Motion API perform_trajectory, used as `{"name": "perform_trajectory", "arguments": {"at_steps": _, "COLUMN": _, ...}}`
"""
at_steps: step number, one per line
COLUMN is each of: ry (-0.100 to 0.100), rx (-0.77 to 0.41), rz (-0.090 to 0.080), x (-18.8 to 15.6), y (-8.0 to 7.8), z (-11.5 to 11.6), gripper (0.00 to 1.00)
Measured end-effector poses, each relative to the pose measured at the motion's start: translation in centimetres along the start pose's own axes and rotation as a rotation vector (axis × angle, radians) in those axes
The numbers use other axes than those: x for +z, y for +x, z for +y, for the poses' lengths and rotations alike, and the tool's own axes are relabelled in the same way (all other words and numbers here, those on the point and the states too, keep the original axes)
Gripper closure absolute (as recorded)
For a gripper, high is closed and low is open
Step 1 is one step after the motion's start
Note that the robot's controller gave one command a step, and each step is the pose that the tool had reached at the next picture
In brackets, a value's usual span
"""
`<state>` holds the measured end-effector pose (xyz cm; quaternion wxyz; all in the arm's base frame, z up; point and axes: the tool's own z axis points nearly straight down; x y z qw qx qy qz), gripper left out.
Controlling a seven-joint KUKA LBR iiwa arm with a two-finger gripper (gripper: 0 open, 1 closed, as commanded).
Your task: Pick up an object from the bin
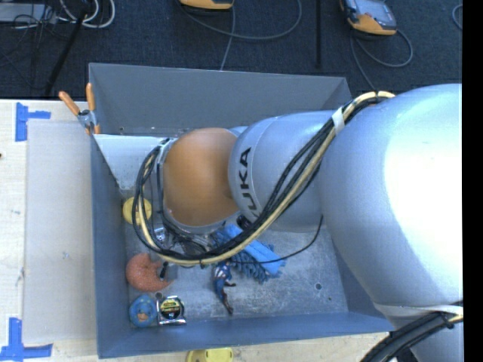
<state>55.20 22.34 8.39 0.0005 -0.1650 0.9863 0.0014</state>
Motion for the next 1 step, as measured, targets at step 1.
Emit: {"name": "perform_trajectory", "arguments": {"at_steps": 1, "ry": 0.002, "rx": -0.033, "rz": -0.001, "x": -12.37, "y": -1.12, "z": -1.20, "gripper": 1.00}}
